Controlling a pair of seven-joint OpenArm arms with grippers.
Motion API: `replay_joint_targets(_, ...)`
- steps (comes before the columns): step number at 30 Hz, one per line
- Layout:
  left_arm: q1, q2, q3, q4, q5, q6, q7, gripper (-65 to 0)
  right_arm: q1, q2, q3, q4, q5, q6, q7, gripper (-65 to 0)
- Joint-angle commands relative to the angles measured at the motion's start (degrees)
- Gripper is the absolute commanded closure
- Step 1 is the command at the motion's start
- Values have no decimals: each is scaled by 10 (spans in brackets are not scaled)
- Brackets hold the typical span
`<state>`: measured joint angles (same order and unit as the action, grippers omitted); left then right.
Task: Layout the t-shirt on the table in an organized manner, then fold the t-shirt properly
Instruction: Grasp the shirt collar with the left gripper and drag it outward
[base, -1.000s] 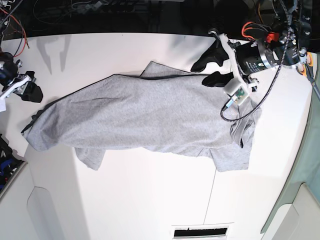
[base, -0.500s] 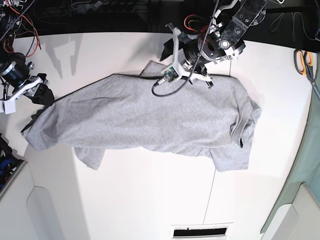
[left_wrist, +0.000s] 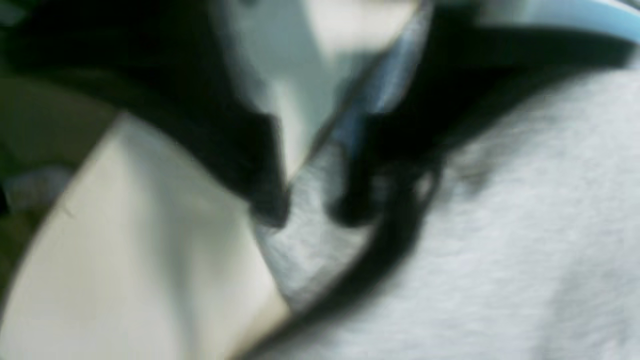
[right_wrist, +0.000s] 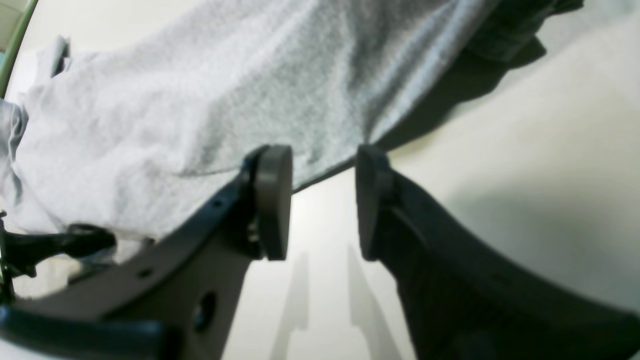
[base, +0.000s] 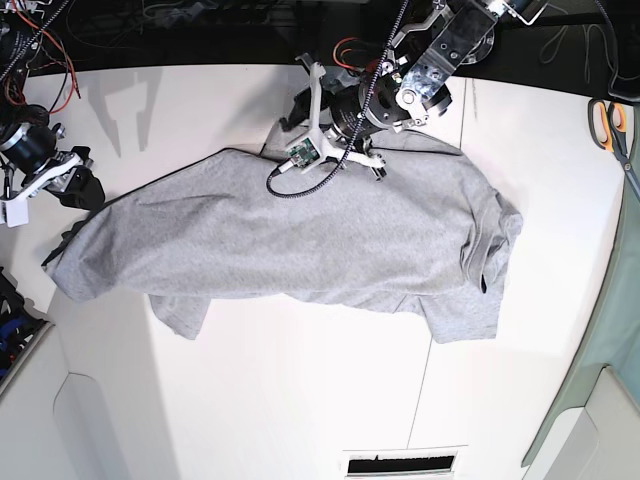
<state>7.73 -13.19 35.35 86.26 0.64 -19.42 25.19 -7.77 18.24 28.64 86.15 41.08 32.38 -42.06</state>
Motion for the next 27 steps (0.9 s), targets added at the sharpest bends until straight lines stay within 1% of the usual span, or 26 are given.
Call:
replay_joint_targets(1,-2,0,0,-3,4,-1,10,-63,6,10,3,10,9,4,14,-213)
replay_joint_targets(2,-2,0,0,-7,5,-1,10,0,7,10,3,10,9,4,16,-213)
replay_joint_targets(6,-1,-1,0,11,10,-1,53,0,8,10,3,10,9,4,28,-213)
replay_joint_targets(9,12,-12,0,69,9,-1,79,0,8,10,3,10,9,4,28,-213)
replay_joint_targets(13,52,-45,0,177,4,-31,83,0,10,10,4,10,8,4,30,-213)
replay_joint_targets(17,90,-84,0,277,-55,-73,103,0,22,11,4,10,-16,-2,35,-213)
replay_joint_targets(19,115,-101,0,322,-78,-88,110,0,25,17,6,10,-23,-8,42,-213)
replay_joint_targets(21,136,-118,0,355,-89,-97,111,0,26,24,6,10,-28,-11,53,-213)
replay_joint_targets(23,147,-131,-1,372,-92,-97,112,0,33,30,6,10,-35,-11,61,-213)
replay_joint_targets(25,147,-146,-4,377,-92,-97,112,0,47,32,7,9,-56,-12,61,-213)
replay_joint_targets(27,147,-148,-5,376,-96,-89,113,0,59,36,7,9,-67,-20,61,-213)
